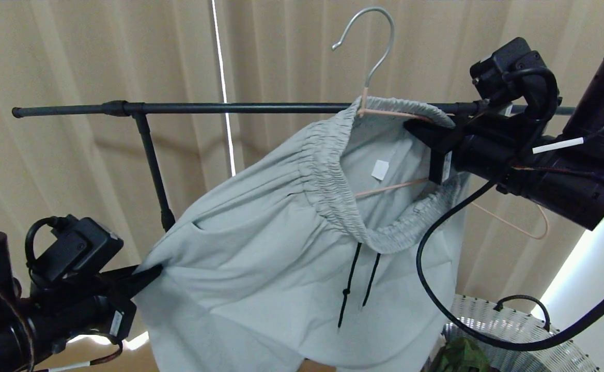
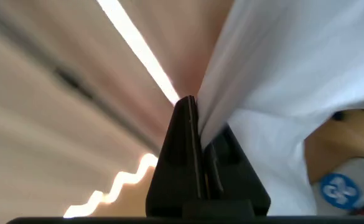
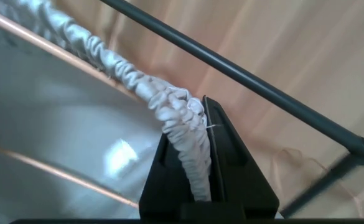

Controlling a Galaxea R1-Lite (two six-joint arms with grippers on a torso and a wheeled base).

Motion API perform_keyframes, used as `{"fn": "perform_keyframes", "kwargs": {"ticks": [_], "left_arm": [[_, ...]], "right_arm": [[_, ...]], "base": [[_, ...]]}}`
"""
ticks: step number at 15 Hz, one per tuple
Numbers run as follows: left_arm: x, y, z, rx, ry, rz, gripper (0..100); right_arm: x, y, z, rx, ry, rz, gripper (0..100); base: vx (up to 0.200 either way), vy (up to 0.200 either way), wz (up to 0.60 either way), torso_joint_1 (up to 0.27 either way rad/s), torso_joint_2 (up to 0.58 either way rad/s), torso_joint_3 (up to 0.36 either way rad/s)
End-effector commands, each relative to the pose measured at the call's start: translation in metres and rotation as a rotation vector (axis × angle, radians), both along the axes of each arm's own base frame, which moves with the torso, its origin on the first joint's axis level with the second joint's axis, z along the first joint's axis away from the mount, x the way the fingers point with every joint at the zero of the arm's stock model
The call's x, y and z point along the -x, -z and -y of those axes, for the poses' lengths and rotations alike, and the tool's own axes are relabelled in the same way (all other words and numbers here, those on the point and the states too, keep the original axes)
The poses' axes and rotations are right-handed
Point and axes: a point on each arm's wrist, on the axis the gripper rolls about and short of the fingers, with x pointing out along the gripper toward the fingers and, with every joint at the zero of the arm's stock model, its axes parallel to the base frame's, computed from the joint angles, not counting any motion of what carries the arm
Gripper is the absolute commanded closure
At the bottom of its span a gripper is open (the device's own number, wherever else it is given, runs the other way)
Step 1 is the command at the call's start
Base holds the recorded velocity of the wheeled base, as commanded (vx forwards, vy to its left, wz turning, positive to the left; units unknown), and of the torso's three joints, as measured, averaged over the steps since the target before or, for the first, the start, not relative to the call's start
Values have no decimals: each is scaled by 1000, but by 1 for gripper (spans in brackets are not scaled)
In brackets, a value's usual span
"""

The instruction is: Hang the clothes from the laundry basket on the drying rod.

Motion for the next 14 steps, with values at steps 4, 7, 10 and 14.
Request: {"fn": "perform_keyframes", "kwargs": {"ticks": [4, 7, 10, 14], "left_arm": [[1, 5, -22, -2, -122, 28, 100], [2, 3, -21, 4, -114, 34, 0], [7, -3, -21, 15, -114, 67, 0], [37, -28, -23, 179, -125, 195, 0]], "right_arm": [[-6, 2, 5, 4, 26, -6, 100], [-5, 4, 5, 7, 26, -11, 100], [-4, 8, 6, 17, 29, -28, 100], [4, 22, 12, 42, 64, -73, 100]], "base": [[0, 0, 0, 0, 0, 0], [0, 0, 0, 0, 0, 0], [0, 0, 0, 0, 0, 0], [0, 0, 0, 0, 0, 0]]}}
